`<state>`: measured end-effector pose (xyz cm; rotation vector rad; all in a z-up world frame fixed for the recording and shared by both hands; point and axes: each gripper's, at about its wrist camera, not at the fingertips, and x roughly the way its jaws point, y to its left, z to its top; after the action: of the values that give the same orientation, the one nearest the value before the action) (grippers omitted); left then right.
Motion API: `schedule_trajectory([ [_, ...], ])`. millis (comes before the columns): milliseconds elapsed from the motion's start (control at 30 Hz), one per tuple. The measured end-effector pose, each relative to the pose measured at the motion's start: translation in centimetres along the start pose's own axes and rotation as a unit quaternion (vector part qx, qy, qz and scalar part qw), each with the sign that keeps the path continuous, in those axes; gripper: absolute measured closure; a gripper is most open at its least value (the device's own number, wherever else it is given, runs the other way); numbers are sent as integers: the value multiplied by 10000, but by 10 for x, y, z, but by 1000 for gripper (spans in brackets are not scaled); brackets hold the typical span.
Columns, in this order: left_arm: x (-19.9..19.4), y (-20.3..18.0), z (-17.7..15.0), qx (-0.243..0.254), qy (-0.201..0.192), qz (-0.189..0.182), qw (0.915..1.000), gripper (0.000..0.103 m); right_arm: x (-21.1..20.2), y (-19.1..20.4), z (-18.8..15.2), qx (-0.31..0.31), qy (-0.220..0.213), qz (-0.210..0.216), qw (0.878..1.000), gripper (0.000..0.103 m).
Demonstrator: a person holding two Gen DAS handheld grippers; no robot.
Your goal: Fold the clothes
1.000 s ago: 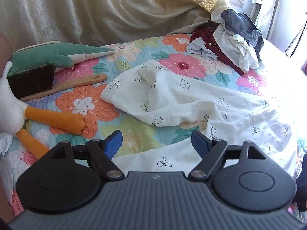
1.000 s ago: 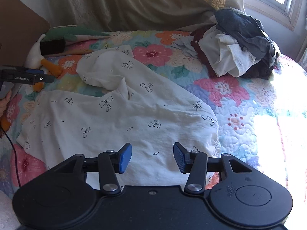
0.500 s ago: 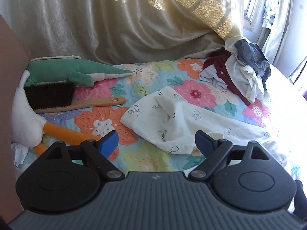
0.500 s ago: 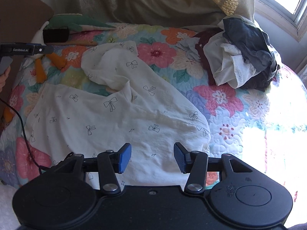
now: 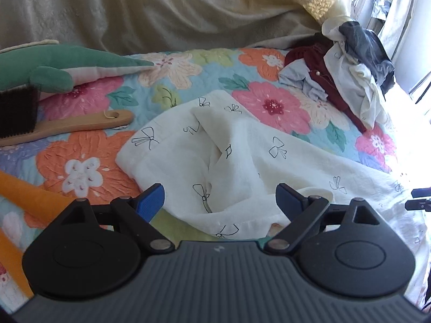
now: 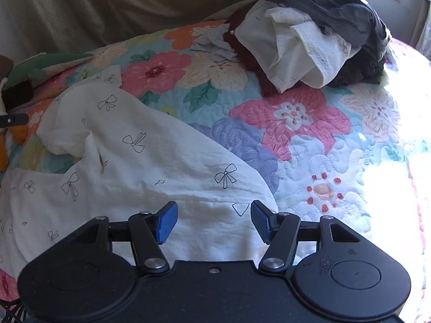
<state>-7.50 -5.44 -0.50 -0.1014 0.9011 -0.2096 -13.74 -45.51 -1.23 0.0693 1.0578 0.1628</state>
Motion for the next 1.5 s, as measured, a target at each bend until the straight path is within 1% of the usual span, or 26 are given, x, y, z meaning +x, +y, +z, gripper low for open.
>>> schedule_trajectory([
  [67,16,-7,-1,95,51,144,9998,13,18,-5,2,119,87,-161,9998,37],
  [133,32,-14,0,200,232,336,9990,13,29,-6,2,213,101,-195,9995,37],
  [167,35,-16,0,164,281,339,9989,13,32,-6,2,236,43,-107,9997,37],
  [200,39,-17,1,128,330,341,9988,13,32,-3,2,221,-24,8,9998,41],
  [233,42,-19,1,92,378,343,9987,13,31,1,2,158,-56,26,9999,54],
  [267,42,-20,1,69,371,319,9988,13,29,6,2,85,-80,20,9999,72],
  [333,43,-24,1,105,356,322,9988,13,24,16,3,-67,-169,-20,9998,87],
  [367,43,-27,1,161,349,348,9987,13,19,21,3,-148,-245,-61,9996,91],
  [433,40,-32,1,327,297,417,9982,13,9,29,3,-85,-333,-178,9993,91],
  [500,36,-39,0,539,207,498,9971,13,-7,44,-2,-129,-571,-212,9981,91],
  [600,22,-43,-2,584,15,367,9976,13,-28,81,-21,-675,-819,87,9943,91],
  [633,17,-44,-3,542,-12,294,9981,13,-31,93,-29,-843,-794,225,9930,91],
  [667,13,-44,-4,499,-38,221,9985,13,-30,106,-39,-962,-656,384,9925,92],
  [767,4,-53,-10,462,-34,-59,9989,13,-20,140,-68,-1156,-94,901,9892,91],
  [833,2,-63,-18,548,32,-213,9983,13,-9,157,-77,-1356,276,1065,9846,90],
  [900,2,-61,-18,565,6,-119,9983,13,-9,166,-82,-1601,358,1079,9805,86],
  [933,2,-60,-18,574,-7,-73,9983,13,-14,166,-82,-1639,244,1039,9807,81],
  [967,2,-59,-18,583,-20,-26,9983,13,-20,164,-82,-1654,95,989,9812,71],
  [1033,3,-58,-18,600,-46,67,9982,13,-36,150,-77,-1341,-236,884,9867,58],
  [1133,3,-55,-17,625,-86,208,9978,13,-53,111,-61,-380,-667,747,9943,55],
  [1200,4,-39,-3,517,-196,389,9977,13,-54,87,-53,240,-830,613,9944,54],
  [1300,9,-12,23,252,-233,734,9967,13,-26,59,-34,984,-331,442,9936,51],
  [1367,18,5,40,252,-179,715,9970,13,-7,52,-23,1238,-185,426,9912,50],
  [1400,25,11,47,349,-175,691,9968,13,1,50,-18,1289,-170,456,9905,50],
  [1433,32,17,53,451,-171,669,9966,12,9,51,-14,1327,-149,378,9903,50],
  [1500,54,23,62,1023,-139,834,9912,11,21,51,-7,1313,-50,271,9910,47],
])
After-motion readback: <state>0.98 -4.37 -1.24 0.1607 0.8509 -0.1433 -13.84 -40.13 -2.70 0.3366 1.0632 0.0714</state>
